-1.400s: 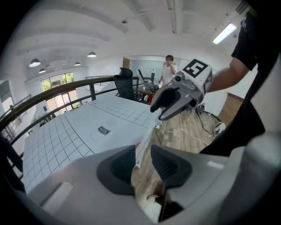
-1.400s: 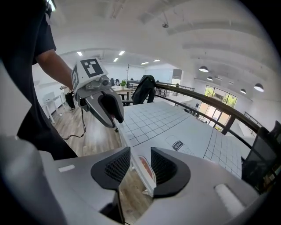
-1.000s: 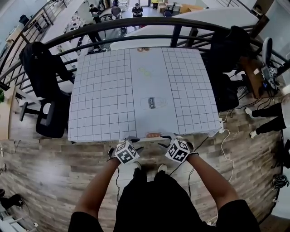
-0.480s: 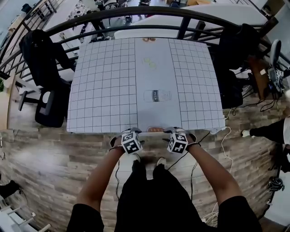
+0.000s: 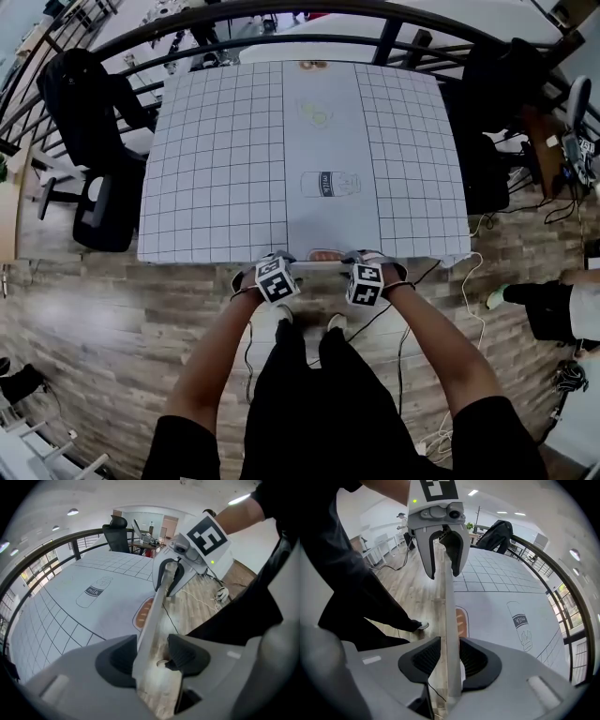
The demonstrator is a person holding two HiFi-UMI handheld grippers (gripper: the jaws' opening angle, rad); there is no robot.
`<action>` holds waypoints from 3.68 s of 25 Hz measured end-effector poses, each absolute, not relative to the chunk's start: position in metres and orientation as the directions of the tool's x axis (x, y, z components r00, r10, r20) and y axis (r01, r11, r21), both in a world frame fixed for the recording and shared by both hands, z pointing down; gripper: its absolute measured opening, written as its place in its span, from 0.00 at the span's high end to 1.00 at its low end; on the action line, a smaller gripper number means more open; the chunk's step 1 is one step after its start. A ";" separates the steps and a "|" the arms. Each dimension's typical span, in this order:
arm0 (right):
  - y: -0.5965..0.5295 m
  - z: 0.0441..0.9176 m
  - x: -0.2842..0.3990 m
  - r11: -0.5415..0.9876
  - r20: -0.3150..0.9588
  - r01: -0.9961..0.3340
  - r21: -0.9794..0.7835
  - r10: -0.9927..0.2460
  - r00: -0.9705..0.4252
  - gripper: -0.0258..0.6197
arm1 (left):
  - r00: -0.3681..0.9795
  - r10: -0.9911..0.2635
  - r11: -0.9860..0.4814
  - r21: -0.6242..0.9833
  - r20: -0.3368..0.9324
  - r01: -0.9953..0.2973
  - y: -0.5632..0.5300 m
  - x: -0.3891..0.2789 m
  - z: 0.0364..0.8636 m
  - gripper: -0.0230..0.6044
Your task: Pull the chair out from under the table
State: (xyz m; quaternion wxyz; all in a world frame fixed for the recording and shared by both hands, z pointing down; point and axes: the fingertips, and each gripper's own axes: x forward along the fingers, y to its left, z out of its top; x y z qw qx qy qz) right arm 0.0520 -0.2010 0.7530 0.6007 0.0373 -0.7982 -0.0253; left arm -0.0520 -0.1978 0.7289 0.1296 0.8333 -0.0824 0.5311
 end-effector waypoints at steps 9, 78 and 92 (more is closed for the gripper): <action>-0.195 0.758 0.050 0.997 0.981 0.017 0.074 -0.070 -0.181 0.73 | 0.332 0.038 -0.996 0.064 0.942 -0.069 -0.186 -0.044 0.743 0.62; -0.176 0.807 0.029 0.999 0.997 0.038 0.035 -0.032 -0.071 0.85 | 0.263 0.042 -0.997 0.056 0.964 -0.047 -0.168 -0.044 0.776 0.83; -0.137 0.807 0.031 0.998 0.997 0.046 0.034 -0.031 -0.075 0.85 | 0.265 0.027 -0.998 0.042 0.964 -0.052 -0.129 -0.042 0.776 0.83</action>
